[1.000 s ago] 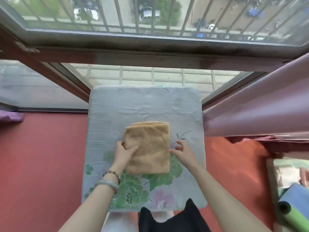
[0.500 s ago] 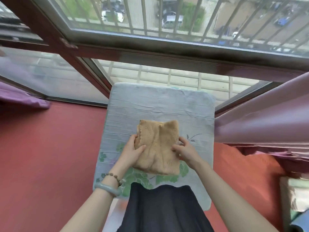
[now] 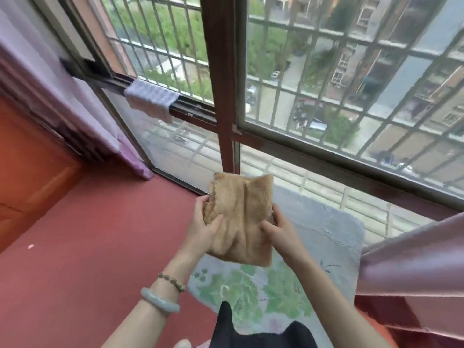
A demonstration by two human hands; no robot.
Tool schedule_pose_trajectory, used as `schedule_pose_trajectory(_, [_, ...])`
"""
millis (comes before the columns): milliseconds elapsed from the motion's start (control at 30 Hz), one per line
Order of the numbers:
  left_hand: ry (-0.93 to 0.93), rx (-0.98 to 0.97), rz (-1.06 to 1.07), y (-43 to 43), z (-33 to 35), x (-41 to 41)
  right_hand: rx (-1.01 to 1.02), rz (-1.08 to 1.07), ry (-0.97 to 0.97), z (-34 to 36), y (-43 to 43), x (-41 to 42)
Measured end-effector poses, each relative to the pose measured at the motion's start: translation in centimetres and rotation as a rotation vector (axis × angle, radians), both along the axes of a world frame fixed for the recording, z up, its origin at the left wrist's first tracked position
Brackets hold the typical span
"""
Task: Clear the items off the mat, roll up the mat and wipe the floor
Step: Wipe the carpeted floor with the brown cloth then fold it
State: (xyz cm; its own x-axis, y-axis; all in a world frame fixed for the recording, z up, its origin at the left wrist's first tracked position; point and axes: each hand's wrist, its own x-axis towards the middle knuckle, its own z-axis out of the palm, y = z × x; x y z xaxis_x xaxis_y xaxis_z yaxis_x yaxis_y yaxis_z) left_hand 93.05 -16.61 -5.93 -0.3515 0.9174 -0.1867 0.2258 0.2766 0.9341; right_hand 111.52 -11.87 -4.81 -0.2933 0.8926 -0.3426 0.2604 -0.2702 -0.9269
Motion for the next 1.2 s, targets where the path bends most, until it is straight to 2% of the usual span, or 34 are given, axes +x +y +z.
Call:
schedule_pose_trajectory(233, [0.040,0.056,0.185,-9.9,4.1,-9.5,0.084,0.295,0.032,3.9,-4.8,-12.4])
schedule_pose_trajectory(500, [0.056,0.090,0.456,-27.7,3.9,-20.8,0.043,0.633,0.133,4.7,-18.7,-29.1])
schedule_pose_trajectory(733, [-0.126,0.137,0.549,-40.0,4.1,-28.0,0.015,0.888,0.117,4.1,-31.1,-41.1])
schedule_pose_trajectory(867, [-0.335,0.212,0.555,-43.4,4.2,-32.3,-0.014,0.965,0.086,4.1,-34.3,-45.4])
schedule_pose_trajectory(967, [-0.391,0.208,0.618,-44.4,3.8,-35.4,-0.032,0.996,0.059,3.3,-35.1,-48.5])
schedule_pose_trajectory(1067, [-0.360,0.152,0.634,-44.6,3.2,-38.8,-0.041,1.015,0.042,1.9,-34.9,-52.3])
schedule_pose_trajectory(1200, [-0.194,0.044,0.624,-44.2,2.2,-44.7,-0.063,1.064,0.010,0.7,-33.9,-59.3])
